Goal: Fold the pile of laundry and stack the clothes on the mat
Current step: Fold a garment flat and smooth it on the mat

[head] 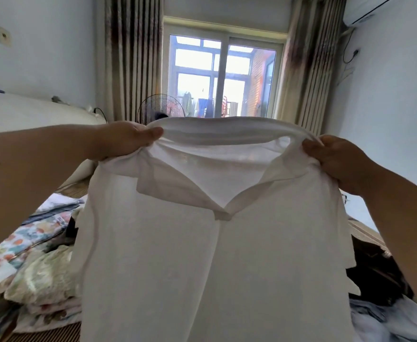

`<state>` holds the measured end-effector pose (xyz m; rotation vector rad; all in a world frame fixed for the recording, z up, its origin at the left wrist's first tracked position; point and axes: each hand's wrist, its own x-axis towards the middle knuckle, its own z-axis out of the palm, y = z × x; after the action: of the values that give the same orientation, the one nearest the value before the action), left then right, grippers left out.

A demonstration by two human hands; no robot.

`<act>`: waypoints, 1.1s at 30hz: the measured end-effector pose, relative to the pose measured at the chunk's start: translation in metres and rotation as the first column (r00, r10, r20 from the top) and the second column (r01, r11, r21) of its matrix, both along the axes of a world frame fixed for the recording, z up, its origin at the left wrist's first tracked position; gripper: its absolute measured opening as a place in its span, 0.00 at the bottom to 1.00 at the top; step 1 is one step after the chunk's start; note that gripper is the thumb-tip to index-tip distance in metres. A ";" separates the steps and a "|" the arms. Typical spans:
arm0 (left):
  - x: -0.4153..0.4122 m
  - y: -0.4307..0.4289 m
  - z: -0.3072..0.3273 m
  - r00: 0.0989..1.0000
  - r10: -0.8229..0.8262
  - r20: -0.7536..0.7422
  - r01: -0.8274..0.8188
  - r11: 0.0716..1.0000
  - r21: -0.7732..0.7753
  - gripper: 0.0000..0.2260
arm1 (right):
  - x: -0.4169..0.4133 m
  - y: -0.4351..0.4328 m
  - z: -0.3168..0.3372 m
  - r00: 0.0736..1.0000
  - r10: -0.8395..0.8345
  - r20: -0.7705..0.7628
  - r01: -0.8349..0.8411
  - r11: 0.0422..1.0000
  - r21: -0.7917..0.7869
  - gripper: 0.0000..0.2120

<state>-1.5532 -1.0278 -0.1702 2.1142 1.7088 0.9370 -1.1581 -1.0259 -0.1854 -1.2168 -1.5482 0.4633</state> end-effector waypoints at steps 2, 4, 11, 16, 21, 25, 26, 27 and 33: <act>0.002 0.018 -0.012 0.999 0.028 -0.032 -0.028 0.999 -0.018 0.31 | 0.003 0.017 -0.014 1.000 -0.007 0.018 0.008 0.999 -0.046 0.09; 0.005 0.039 -0.028 0.994 0.056 -0.094 -0.057 0.998 -0.014 0.23 | 0.005 0.037 -0.032 0.999 -0.018 0.039 0.021 0.996 -0.089 0.10; 0.023 0.141 -0.120 0.996 -0.055 -0.073 0.036 0.970 -0.242 0.13 | 0.005 0.140 -0.128 0.962 -0.080 0.261 0.145 0.959 -0.242 0.08; 0.030 0.212 -0.224 0.998 -0.047 -0.040 0.023 0.886 -0.463 0.16 | 0.004 0.218 -0.222 0.931 -0.023 0.364 0.194 0.877 -0.440 0.11; 0.034 0.269 -0.314 0.998 -0.038 0.050 0.061 0.773 -0.631 0.23 | 0.003 0.278 -0.308 0.861 -0.035 0.507 0.328 0.800 -0.503 0.16; 0.036 0.296 -0.362 0.987 0.152 0.056 -0.068 0.701 -0.710 0.19 | 0.002 0.303 -0.354 0.813 -0.004 0.582 0.385 0.753 -0.534 0.16; 0.037 0.300 -0.370 0.987 0.158 0.037 -0.084 0.693 -0.716 0.19 | 0.002 0.307 -0.360 0.782 0.021 0.623 0.399 0.751 -0.526 0.16; 0.038 0.305 -0.376 0.987 0.162 0.014 -0.103 0.688 -0.718 0.19 | 0.001 0.310 -0.364 0.745 0.043 0.666 0.414 0.752 -0.512 0.15; 0.055 0.318 -0.389 0.961 0.254 -0.113 -0.270 0.749 -0.605 0.08 | -0.029 0.324 -0.362 0.586 0.058 0.808 0.453 0.803 -0.387 0.16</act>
<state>-1.4978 -0.7094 -0.5589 1.4791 2.0071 0.3178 -1.1868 -0.7018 -0.5470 -2.2877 -2.0361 0.2022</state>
